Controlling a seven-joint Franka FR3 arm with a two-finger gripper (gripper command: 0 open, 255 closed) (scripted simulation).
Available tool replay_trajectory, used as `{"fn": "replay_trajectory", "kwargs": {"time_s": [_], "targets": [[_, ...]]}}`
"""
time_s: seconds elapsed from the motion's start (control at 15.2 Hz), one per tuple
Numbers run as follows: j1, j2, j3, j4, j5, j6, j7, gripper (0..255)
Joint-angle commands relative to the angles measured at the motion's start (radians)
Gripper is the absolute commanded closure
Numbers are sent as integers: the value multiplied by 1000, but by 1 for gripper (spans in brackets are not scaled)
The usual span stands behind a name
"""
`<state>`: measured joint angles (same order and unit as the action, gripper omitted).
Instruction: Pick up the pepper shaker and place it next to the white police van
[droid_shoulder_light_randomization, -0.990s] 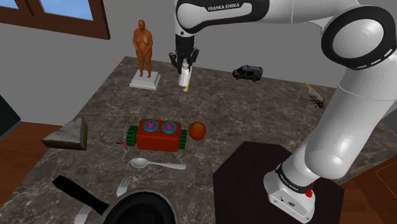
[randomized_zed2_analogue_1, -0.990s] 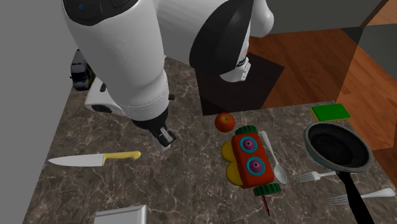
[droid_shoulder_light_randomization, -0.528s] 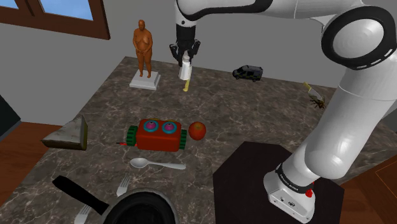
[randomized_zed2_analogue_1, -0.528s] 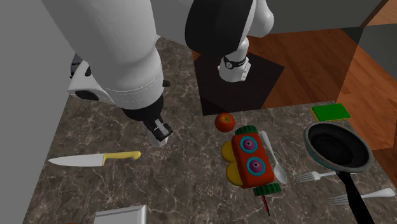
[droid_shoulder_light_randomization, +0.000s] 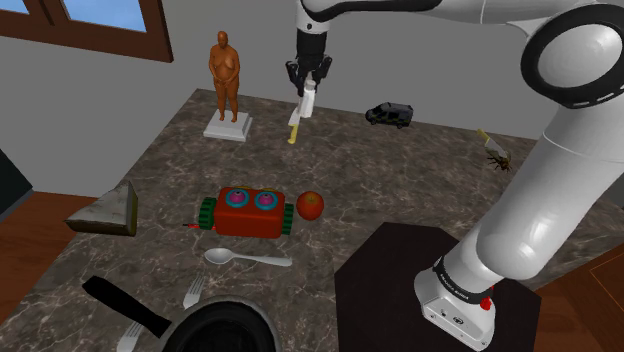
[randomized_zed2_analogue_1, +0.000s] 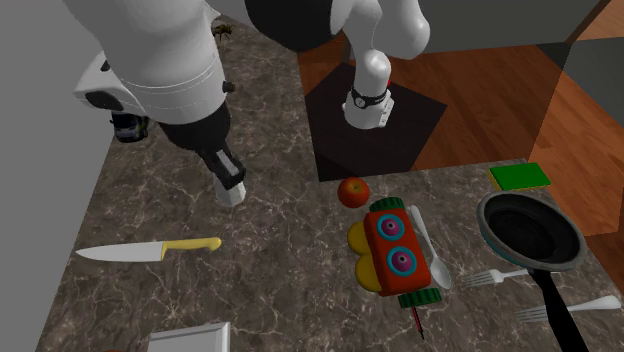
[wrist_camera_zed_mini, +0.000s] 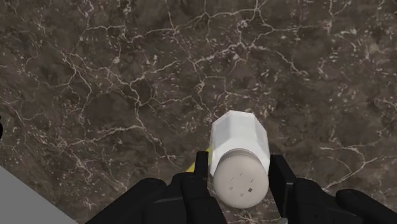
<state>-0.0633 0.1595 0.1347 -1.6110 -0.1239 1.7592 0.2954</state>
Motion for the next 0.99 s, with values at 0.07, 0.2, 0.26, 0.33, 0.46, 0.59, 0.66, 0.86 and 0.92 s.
{"fn": "replay_trajectory", "kwargs": {"time_s": [0.07, 0.2, 0.26, 0.33, 0.46, 0.59, 0.66, 0.86, 0.92], "targets": [[-38, -26, -26, -35, 6, 17, -64, 255], [-64, -43, -45, -58, 10, 28, -109, 255], [-77, -50, -55, -68, 12, 32, -131, 255], [-90, -56, -65, -76, 13, 37, -154, 255], [-115, -65, -85, -88, 16, 45, -200, 255], [-140, -71, -106, -96, 19, 52, -245, 255], [-153, -72, -116, -98, 20, 55, -268, 255], [-190, -70, -147, -96, 24, 62, -337, 255], [-203, -67, -157, -93, 26, 64, -360, 255]]}}
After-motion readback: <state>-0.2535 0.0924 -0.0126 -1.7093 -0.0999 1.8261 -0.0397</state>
